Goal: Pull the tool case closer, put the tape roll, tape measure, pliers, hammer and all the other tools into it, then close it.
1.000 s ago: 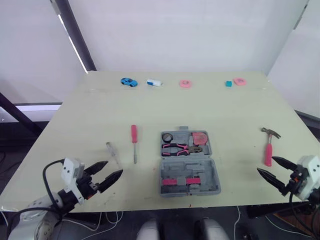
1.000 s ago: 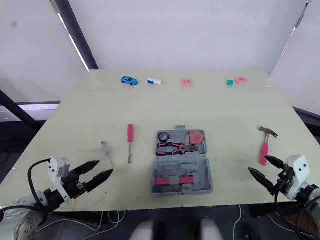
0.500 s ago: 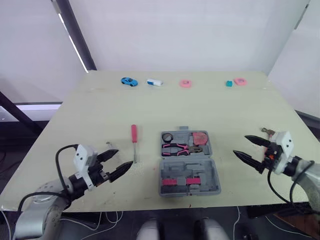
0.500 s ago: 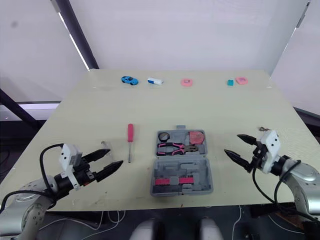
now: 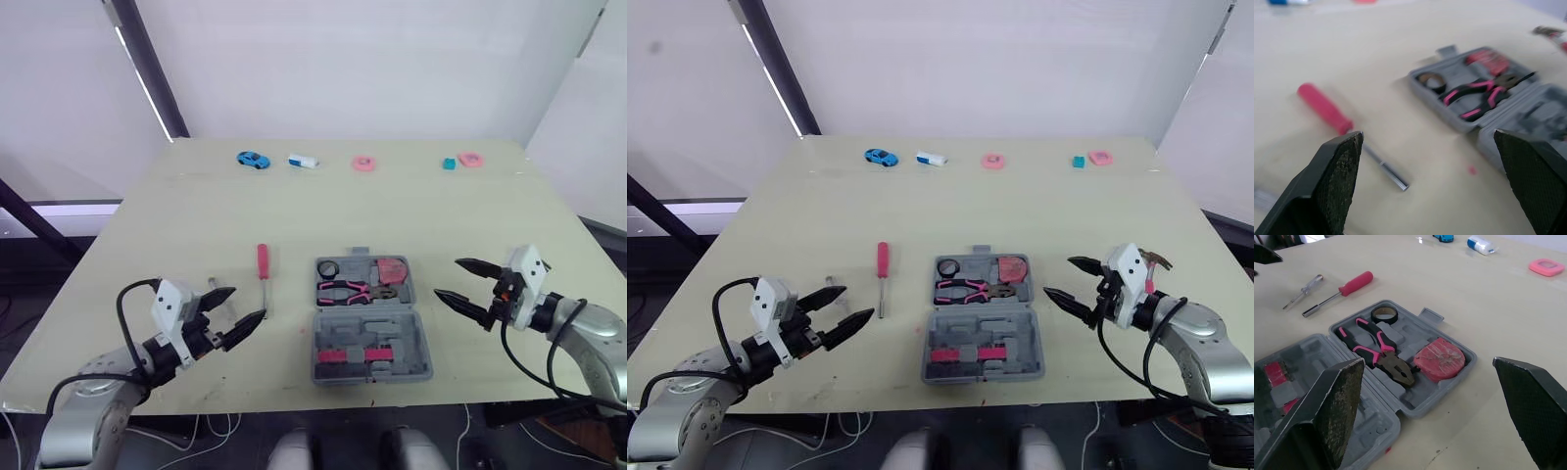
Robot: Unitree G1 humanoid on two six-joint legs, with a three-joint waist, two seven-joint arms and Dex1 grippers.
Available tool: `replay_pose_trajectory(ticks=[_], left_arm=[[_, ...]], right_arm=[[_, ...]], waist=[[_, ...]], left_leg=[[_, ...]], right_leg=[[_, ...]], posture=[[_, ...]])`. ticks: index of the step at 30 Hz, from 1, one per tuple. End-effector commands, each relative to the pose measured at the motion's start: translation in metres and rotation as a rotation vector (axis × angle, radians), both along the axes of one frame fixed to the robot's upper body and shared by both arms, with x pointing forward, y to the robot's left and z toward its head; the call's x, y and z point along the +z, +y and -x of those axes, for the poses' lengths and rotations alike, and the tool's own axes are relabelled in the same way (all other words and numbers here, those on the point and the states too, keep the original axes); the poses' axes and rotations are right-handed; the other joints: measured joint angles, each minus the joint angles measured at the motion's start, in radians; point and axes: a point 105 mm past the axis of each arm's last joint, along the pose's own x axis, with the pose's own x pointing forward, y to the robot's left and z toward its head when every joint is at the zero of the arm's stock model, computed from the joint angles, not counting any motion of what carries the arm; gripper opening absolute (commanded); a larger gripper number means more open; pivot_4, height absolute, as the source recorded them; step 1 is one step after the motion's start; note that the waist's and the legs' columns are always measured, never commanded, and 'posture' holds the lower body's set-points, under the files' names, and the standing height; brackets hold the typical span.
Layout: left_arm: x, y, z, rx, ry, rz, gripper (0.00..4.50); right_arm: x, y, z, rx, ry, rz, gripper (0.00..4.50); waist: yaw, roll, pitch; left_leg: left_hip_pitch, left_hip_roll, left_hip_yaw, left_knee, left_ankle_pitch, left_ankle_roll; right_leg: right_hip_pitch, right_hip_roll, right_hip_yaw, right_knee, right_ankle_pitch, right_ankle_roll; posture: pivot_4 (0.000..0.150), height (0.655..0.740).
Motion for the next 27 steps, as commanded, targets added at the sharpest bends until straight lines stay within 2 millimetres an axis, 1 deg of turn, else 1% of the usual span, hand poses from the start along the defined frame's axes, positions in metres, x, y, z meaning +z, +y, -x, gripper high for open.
replay_pose_trajectory(ticks=[1, 2, 3, 5, 6, 7, 10, 12, 16, 19, 22, 27], left_arm=[[-0.001, -0.007, -0.005, 0.072, 0.014, -0.045, 4.50], [0.002, -0.012, -0.005, 0.064, 0.003, -0.002, 4.50], [0.002, -0.010, -0.007, 0.127, 0.005, 0.033, 4.50], [-0.007, 0.003, -0.012, 0.326, 0.040, 0.038, 4.50], [-0.010, 0.009, -0.012, 0.393, 0.053, 0.020, 4.50], [-0.013, 0.015, -0.013, 0.459, 0.068, -0.008, 4.50], [-0.018, 0.024, -0.016, 0.590, 0.104, 0.008, 4.50], [-0.022, 0.028, -0.020, 0.646, 0.119, 0.012, 4.50], [-0.024, 0.038, -0.030, 0.729, 0.127, 0.011, 4.50], [-0.026, 0.039, -0.038, 0.745, 0.133, 0.023, 4.50], [-0.032, 0.038, -0.050, 0.754, 0.155, 0.024, 4.50], [-0.046, 0.037, -0.056, 0.759, 0.216, 0.044, 4.50]], right_arm=[[0.023, 0.016, 0.012, 0.085, -0.107, -0.024, 4.41], [0.022, 0.019, 0.015, 0.107, -0.103, -0.025, 4.41], [0.022, 0.024, 0.019, 0.141, -0.097, -0.024, 4.41], [0.022, 0.034, 0.026, 0.212, -0.101, -0.015, 4.41], [0.022, 0.037, 0.028, 0.228, -0.106, -0.014, 4.41], [0.023, 0.040, 0.029, 0.242, -0.113, -0.015, 4.41], [0.020, 0.047, 0.032, 0.291, -0.144, 0.001, 4.41], [0.018, 0.049, 0.033, 0.315, -0.154, 0.008, 4.41], [0.014, 0.050, 0.030, 0.325, -0.163, 0.013, 4.41], [0.012, 0.049, 0.028, 0.326, -0.163, 0.017, 4.41], [0.009, 0.049, 0.028, 0.328, -0.160, 0.021, 4.41], [0.008, 0.047, 0.027, 0.322, -0.161, 0.023, 4.41]], waist=[[0.000, 0.000, 0.000], [0.000, 0.000, 0.000], [0.000, -0.001, 0.000], [0.000, -0.001, 0.001], [-0.002, -0.002, 0.001], [-0.003, -0.002, 0.001], [-0.001, -0.002, 0.001], [0.001, -0.003, 0.002], [0.002, -0.003, 0.002], [0.001, -0.004, 0.002], [0.001, -0.004, 0.002], [-0.001, -0.004, 0.002]], left_leg=[[0.000, 0.000, 0.000, 0.000, 0.000, 0.000], [0.000, 0.000, 0.000, 0.000, 0.000, 0.000], [0.000, 0.000, 0.000, 0.000, 0.000, 0.000], [0.000, 0.000, 0.000, 0.001, 0.000, 0.000], [0.000, 0.000, -0.001, 0.001, 0.000, 0.000], [0.000, 0.000, -0.001, 0.001, 0.000, 0.000], [0.001, 0.000, -0.002, 0.001, 0.000, 0.000], [0.001, 0.000, -0.002, 0.002, 0.000, 0.000], [0.001, -0.001, -0.001, 0.002, 0.000, 0.000], [0.001, -0.001, 0.000, 0.002, 0.000, 0.000], [0.001, -0.001, 0.000, 0.002, 0.000, 0.000], [0.001, -0.001, 0.000, 0.002, 0.000, 0.000]], right_leg=[[0.000, 0.000, 0.000, 0.000, 0.000, 0.000], [0.000, 0.000, 0.000, 0.000, 0.000, 0.000], [0.000, 0.000, 0.000, 0.000, 0.000, 0.001], [0.001, 0.000, 0.000, 0.000, 0.000, 0.001], [0.001, 0.000, 0.000, 0.000, 0.002, 0.004], [0.001, 0.001, 0.000, 0.001, 0.002, 0.004], [0.001, 0.001, 0.000, 0.002, 0.002, 0.004], [0.001, 0.001, -0.001, 0.002, 0.002, 0.004], [0.002, 0.001, -0.001, 0.001, 0.002, 0.004], [0.002, 0.001, -0.001, 0.001, 0.002, 0.004], [0.002, 0.001, -0.001, 0.001, 0.002, 0.004], [0.003, 0.001, -0.002, 0.001, 0.003, 0.004]], posture=[[0.150, 0.7400], [0.150, 0.7400], [0.150, 0.7400], [0.150, 0.7400], [0.150, 0.7400], [0.150, 0.7400], [0.150, 0.7400], [0.150, 0.7400], [0.150, 0.7400], [0.150, 0.7400], [0.150, 0.7400], [0.150, 0.7400]])
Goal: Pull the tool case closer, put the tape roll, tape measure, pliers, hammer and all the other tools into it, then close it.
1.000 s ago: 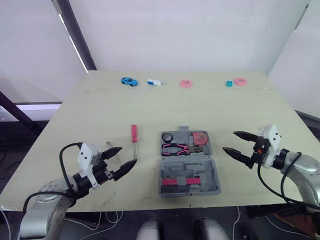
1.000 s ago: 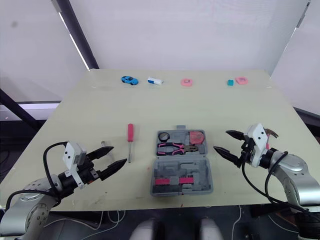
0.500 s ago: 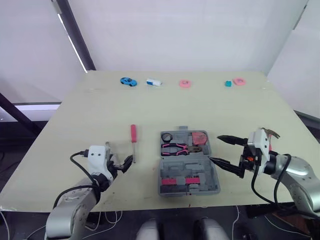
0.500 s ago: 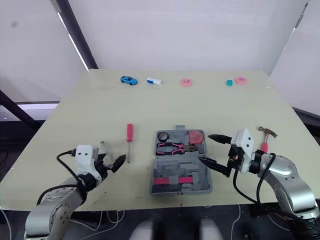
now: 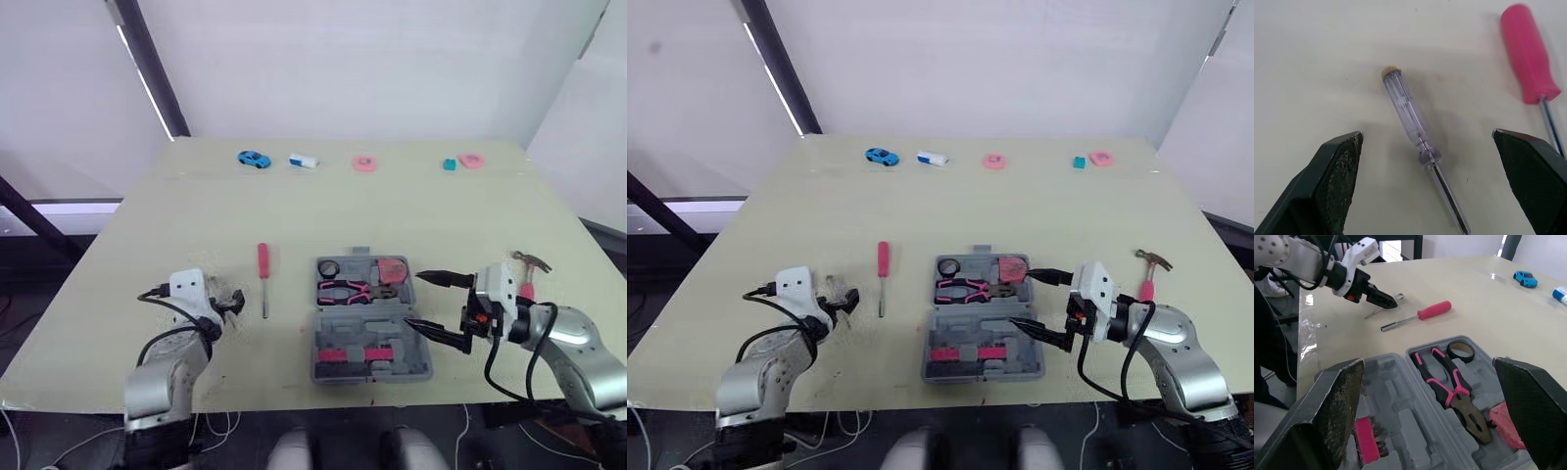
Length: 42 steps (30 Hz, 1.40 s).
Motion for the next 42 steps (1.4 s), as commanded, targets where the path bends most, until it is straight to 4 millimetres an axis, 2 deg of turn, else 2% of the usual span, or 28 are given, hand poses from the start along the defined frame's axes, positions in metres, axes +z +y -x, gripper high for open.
replay_pose_trajectory(ticks=[1, 2, 3, 5, 6, 7, 10, 11, 12, 19, 24, 31, 37, 38, 42], left_arm=[[-0.002, 0.003, -0.003, 0.019, -0.005, 0.016, 3.96], [-0.003, 0.002, -0.005, 0.011, -0.007, 0.018, 3.80], [-0.004, 0.001, -0.006, 0.005, -0.009, 0.018, 3.25], [-0.006, -0.001, -0.007, -0.002, -0.010, 0.017, 2.53], [-0.006, -0.002, -0.007, -0.006, -0.010, 0.020, 1.96], [-0.007, -0.002, -0.007, -0.009, -0.011, 0.023, 1.82], [-0.008, -0.002, -0.001, -0.022, -0.010, 0.026, 0.46], [-0.007, -0.002, 0.001, -0.030, -0.012, 0.026, 0.15], [-0.006, -0.002, 0.005, -0.048, -0.022, 0.023, 0.03], [0.002, -0.020, 0.055, -0.286, -0.053, 0.008, 0.03], [-0.007, -0.032, 0.089, -0.392, 0.020, -0.008, 0.03], [-0.013, -0.057, 0.102, -0.442, 0.057, 0.030, 0.03], [-0.023, -0.047, 0.101, -0.340, 0.104, -0.028, 0.03], [-0.024, -0.048, 0.102, -0.345, 0.114, -0.023, 0.50], [-0.024, -0.049, 0.105, -0.346, 0.112, 0.016, 1.75]], right_arm=[[0.009, 0.000, 0.001, 0.010, -0.053, -0.007, 4.50], [0.010, 0.000, 0.001, 0.010, -0.056, -0.008, 4.50], [0.010, 0.000, 0.002, 0.011, -0.061, -0.010, 4.50], [0.011, 0.000, 0.002, 0.015, -0.075, -0.012, 4.50], [0.013, 0.000, 0.004, 0.028, -0.086, -0.030, 4.50], [0.015, 0.001, 0.005, 0.037, -0.093, -0.043, 4.50], [0.016, 0.003, 0.010, 0.092, -0.082, -0.042, 4.50], [0.016, 0.004, 0.012, 0.113, -0.070, -0.036, 4.50], [0.020, 0.003, 0.014, 0.143, -0.074, -0.047, 4.50], [0.027, 0.003, 0.029, 0.323, -0.073, -0.004, 4.50], [0.031, 0.009, 0.033, 0.396, -0.083, 0.009, 4.50], [0.030, 0.012, 0.033, 0.419, -0.079, 0.030, 4.50], [0.030, 0.013, 0.032, 0.404, -0.074, 0.032, 4.50], [0.031, 0.013, 0.031, 0.401, -0.073, 0.031, 4.50], [0.030, 0.014, 0.030, 0.392, -0.073, 0.027, 4.50]], waist=[[0.001, 0.000, 0.000], [0.002, 0.000, 0.000], [0.002, 0.000, 0.000], [0.005, 0.000, 0.000], [0.006, 0.000, 0.000], [0.007, 0.000, 0.000], [0.008, 0.000, 0.000], [0.007, 0.000, 0.000], [0.006, 0.000, 0.000], [-0.002, 0.000, 0.000], [0.001, 0.000, 0.001], [0.004, 0.000, 0.001], [0.002, 0.000, 0.001], [0.001, 0.000, 0.001], [0.000, 0.000, 0.001]], left_leg=[[0.000, 0.000, 0.000, 0.000, 0.000, 0.000], [0.000, 0.000, 0.000, 0.000, 0.000, 0.000], [0.000, 0.000, 0.000, 0.000, 0.000, 0.000], [0.000, 0.000, 0.000, 0.000, 0.000, 0.000], [0.000, 0.000, 0.000, 0.000, 0.000, 0.000], [0.000, 0.000, 0.000, 0.000, 0.000, 0.000], [0.000, 0.000, 0.000, 0.000, 0.000, 0.000], [0.000, 0.000, 0.000, 0.000, 0.000, 0.000], [0.000, 0.000, 0.000, 0.000, 0.000, 0.000], [0.001, 0.001, -0.002, -0.001, 0.000, 0.000], [0.001, 0.002, -0.002, -0.001, 0.000, 0.000], [0.000, 0.002, -0.002, 0.000, 0.000, 0.000], [0.001, 0.001, -0.003, -0.001, 0.000, 0.000], [0.001, 0.001, -0.003, -0.001, 0.000, 0.000], [0.001, 0.001, -0.002, -0.001, 0.000, 0.000]], right_leg=[[0.000, 0.000, 0.000, 0.000, 0.000, 0.000], [0.000, 0.000, 0.000, 0.000, 0.000, 0.000], [0.000, 0.000, 0.000, 0.000, 0.000, 0.000], [0.000, 0.000, -0.001, 0.000, 0.000, 0.000], [0.000, 0.000, -0.001, 0.000, 0.000, 0.000], [0.000, 0.000, -0.001, 0.000, 0.000, 0.000], [0.001, -0.001, 0.000, 0.000, 0.000, 0.000], [0.001, -0.001, 0.000, 0.000, 0.000, 0.000], [0.001, -0.001, 0.000, 0.000, 0.000, 0.000], [0.000, -0.001, 0.001, -0.001, -0.002, -0.004], [0.000, -0.004, 0.001, -0.001, -0.002, -0.004], [0.000, -0.005, 0.000, -0.002, -0.002, -0.004], [0.000, -0.003, 0.000, -0.001, -0.002, -0.004], [0.000, -0.003, 0.000, -0.001, -0.002, -0.004], [0.000, -0.003, 0.000, -0.001, -0.002, -0.004]], posture=[[0.150, 0.7400], [0.150, 0.7400], [0.150, 0.7400], [0.150, 0.7400], [0.150, 0.7400], [0.150, 0.7400], [0.150, 0.7400], [0.150, 0.7400], [0.150, 0.7400], [0.150, 0.7400], [0.150, 0.7400], [0.150, 0.7400], [0.150, 0.7400], [0.150, 0.7400], [0.150, 0.7400]])
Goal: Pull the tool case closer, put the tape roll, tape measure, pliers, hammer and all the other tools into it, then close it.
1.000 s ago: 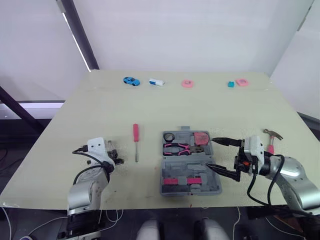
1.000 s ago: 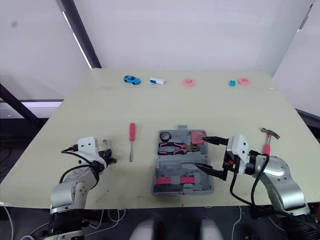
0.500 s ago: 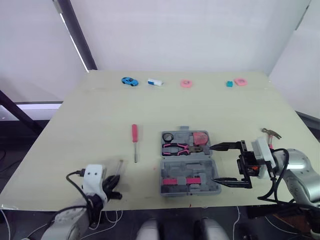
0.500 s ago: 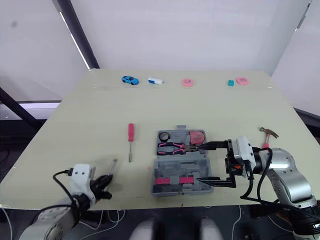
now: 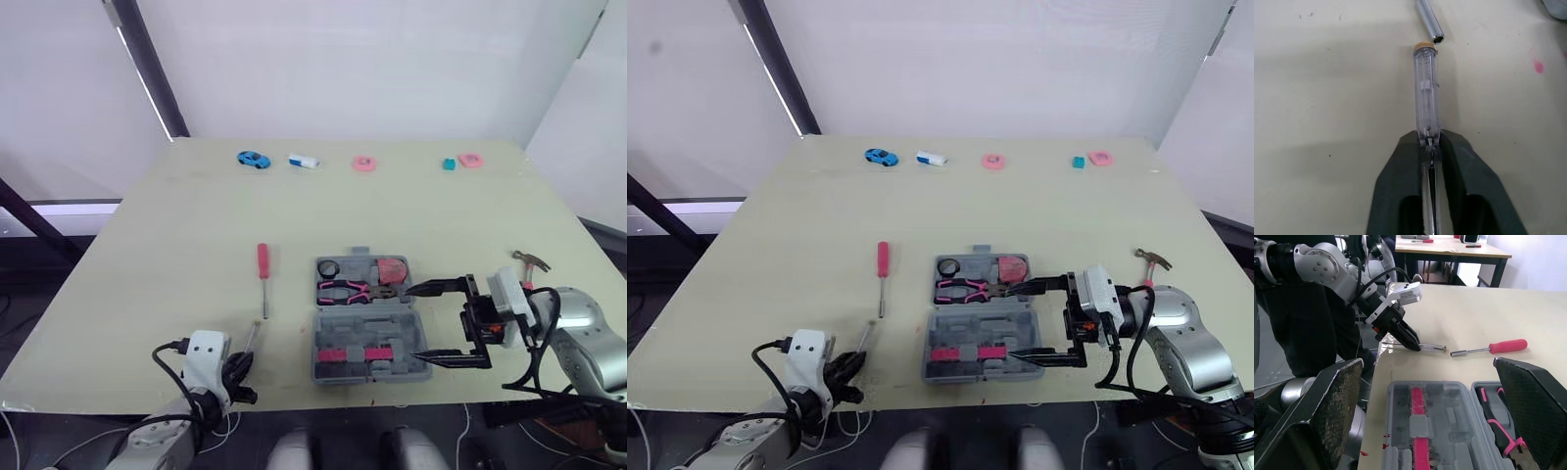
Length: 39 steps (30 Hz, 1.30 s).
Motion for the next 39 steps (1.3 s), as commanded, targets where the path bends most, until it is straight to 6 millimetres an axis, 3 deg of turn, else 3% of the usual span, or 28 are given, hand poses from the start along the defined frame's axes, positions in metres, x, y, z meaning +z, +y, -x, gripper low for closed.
replay_pose_trajectory(ticks=[1, 5, 8, 12, 14, 17, 20, 25, 30, 32, 37, 39], left_arm=[[0.004, 0.003, 0.007, 0.020, -0.002, 0.032, 1.93], [0.020, 0.010, 0.011, -0.011, -0.049, 0.043, 1.93], [0.038, 0.009, 0.013, -0.139, -0.085, 0.046, 1.93], [0.061, 0.022, 0.015, -0.483, -0.041, -0.005, 1.93], [0.070, 0.034, 0.007, -0.640, -0.021, -0.045, 1.93], [0.082, 0.054, -0.012, -0.797, -0.008, -0.118, 2.79], [0.091, 0.063, -0.026, -0.935, 0.017, -0.157, 4.21], [0.093, 0.071, -0.034, -1.275, 0.146, -0.323, 4.37], [0.091, 0.066, -0.054, -1.444, 0.147, -0.479, 4.37], [0.087, 0.055, -0.062, -1.596, 0.131, -0.610, 4.37], [0.082, 0.043, -0.070, -1.777, 0.108, -0.730, 4.37], [0.079, 0.025, -0.073, -1.944, 0.055, -0.830, 4.37]], right_arm=[[0.009, 0.005, 0.001, 0.014, -0.043, -0.013, 4.50], [0.010, 0.008, -0.001, -0.005, -0.046, -0.032, 4.50], [0.010, 0.010, -0.001, -0.015, -0.045, -0.045, 4.50], [0.014, 0.010, 0.001, -0.043, -0.048, -0.078, 4.50], [0.015, 0.011, 0.004, -0.057, -0.053, -0.082, 4.50], [0.017, 0.014, 0.010, -0.074, -0.054, -0.089, 4.50], [0.018, 0.014, 0.013, -0.091, -0.056, -0.092, 4.50], [0.016, 0.013, 0.014, -0.120, -0.059, -0.091, 4.50], [0.016, 0.011, 0.012, -0.139, -0.060, -0.090, 4.50], [0.015, 0.009, 0.011, -0.146, -0.059, -0.085, 4.50], [0.014, 0.007, 0.011, -0.151, -0.057, -0.078, 4.50], [0.013, 0.004, 0.010, -0.154, -0.053, -0.074, 4.50]], waist=[[0.000, 0.000, 0.000], [-0.002, 0.000, 0.000], [0.001, 0.000, 0.000], [0.003, -0.002, 0.002], [0.005, 0.001, 0.004], [0.011, 0.003, 0.005], [0.007, 0.003, 0.005], [0.004, 0.001, 0.006], [0.007, 0.001, 0.006], [0.007, 0.001, 0.006], [0.020, 0.000, 0.006], [0.025, 0.000, 0.006]], left_leg=[[0.000, 0.000, 0.000, 0.000, 0.000, 0.000], [0.000, 0.001, 0.000, 0.000, 0.000, 0.000], [-0.001, 0.000, 0.000, 0.000, 0.000, 0.000], [-0.001, 0.001, 0.000, 0.000, 0.000, 0.000], [-0.001, 0.001, 0.000, 0.000, 0.000, 0.000], [-0.001, 0.000, 0.001, 0.000, 0.000, 0.000], [-0.003, 0.001, 0.003, -0.001, 0.000, 0.000], [-0.007, -0.001, 0.007, -0.002, 0.000, 0.000], [-0.011, 0.000, 0.006, 0.000, 0.000, 0.000], [-0.017, 0.000, 0.005, 0.002, 0.000, 0.000], [-0.018, 0.000, 0.005, 0.005, 0.000, 0.000], [-0.018, 0.000, 0.005, 0.005, 0.000, 0.000]], right_leg=[[0.000, 0.000, 0.000, 0.000, 0.000, 0.000], [-0.001, 0.000, 0.000, 0.000, 0.000, 0.000], [-0.001, 0.000, 0.000, 0.000, 0.000, 0.000], [-0.001, -0.001, 0.000, 0.000, 0.000, 0.000], [-0.003, -0.001, -0.001, 0.001, 0.000, -0.001], [-0.004, -0.002, -0.002, 0.000, -0.001, -0.001], [-0.005, -0.003, -0.001, -0.001, -0.001, -0.001], [-0.007, -0.001, -0.003, -0.002, -0.001, 0.000], [-0.010, 0.002, -0.003, 0.001, 0.000, 0.000], [-0.016, 0.003, -0.003, 0.002, 0.000, 0.000], [-0.015, 0.004, -0.002, 0.002, 0.002, 0.004], [-0.015, 0.004, -0.002, 0.002, 0.002, 0.004]], posture=[[0.150, 0.7400], [0.150, 0.7400], [0.150, 0.7400], [0.150, 0.7400], [0.150, 0.7400], [0.150, 0.7400], [0.150, 0.7400], [0.150, 0.7400], [0.150, 0.7400], [0.150, 0.7400], [0.150, 0.7400], [0.150, 0.7400]])
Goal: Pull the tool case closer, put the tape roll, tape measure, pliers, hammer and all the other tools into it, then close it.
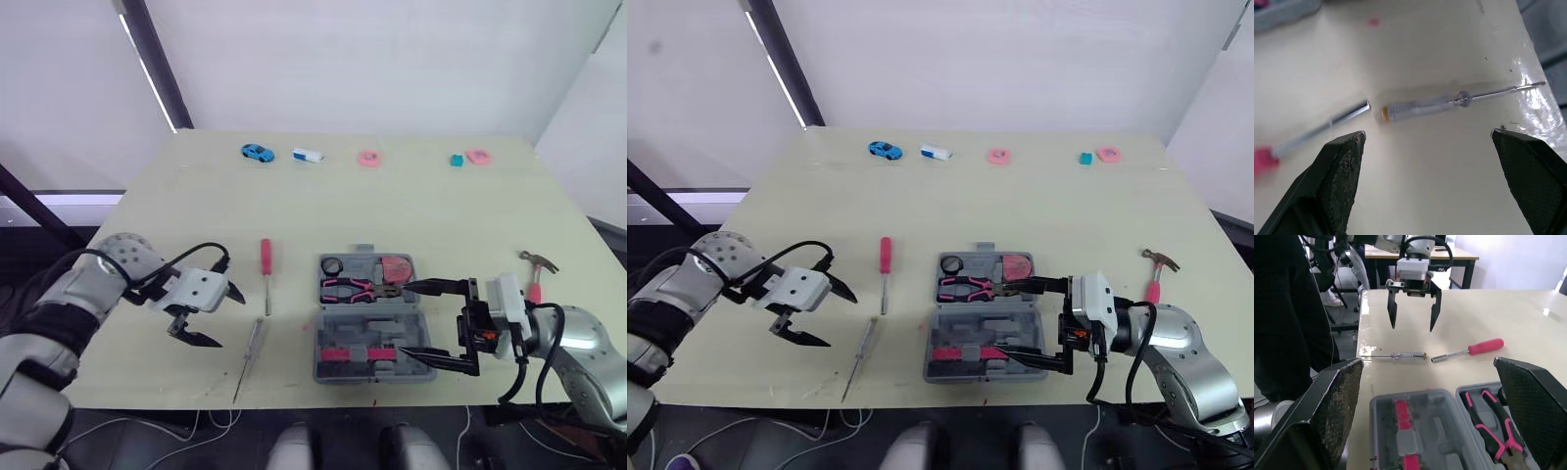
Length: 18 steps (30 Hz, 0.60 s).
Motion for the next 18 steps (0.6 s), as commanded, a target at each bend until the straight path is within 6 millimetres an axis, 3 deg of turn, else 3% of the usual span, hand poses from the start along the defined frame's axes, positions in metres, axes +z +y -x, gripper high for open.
replay_pose_trajectory(ticks=[1, 6, 18], left_arm=[[-0.004, -0.022, 0.003, -0.311, -0.027, -0.100, 4.37], [-0.011, -0.039, -0.005, -0.474, -0.079, -0.119, 4.37], [-0.039, -0.054, -0.006, -0.709, -0.098, -0.213, 4.37]], right_arm=[[0.008, -0.005, 0.000, 0.000, -0.037, -0.006, 4.50], [0.008, -0.005, -0.001, 0.005, -0.033, -0.006, 4.50], [0.009, -0.006, -0.002, 0.006, -0.029, -0.003, 4.50]], waist=[[0.009, 0.000, 0.000], [0.009, -0.001, 0.000], [0.007, -0.001, 0.000]], left_leg=[[0.000, 0.000, -0.001, 0.000, 0.000, 0.000], [-0.001, 0.000, -0.001, 0.004, 0.000, 0.000], [-0.002, 0.000, -0.001, 0.010, 0.000, 0.001]], right_leg=[[0.000, 0.000, 0.000, 0.000, 0.000, 0.000], [0.001, 0.000, 0.000, 0.000, 0.001, 0.001], [0.003, 0.001, 0.001, 0.001, 0.003, 0.004]], posture=[[0.150, 0.7400], [0.150, 0.7400], [0.150, 0.7400]])
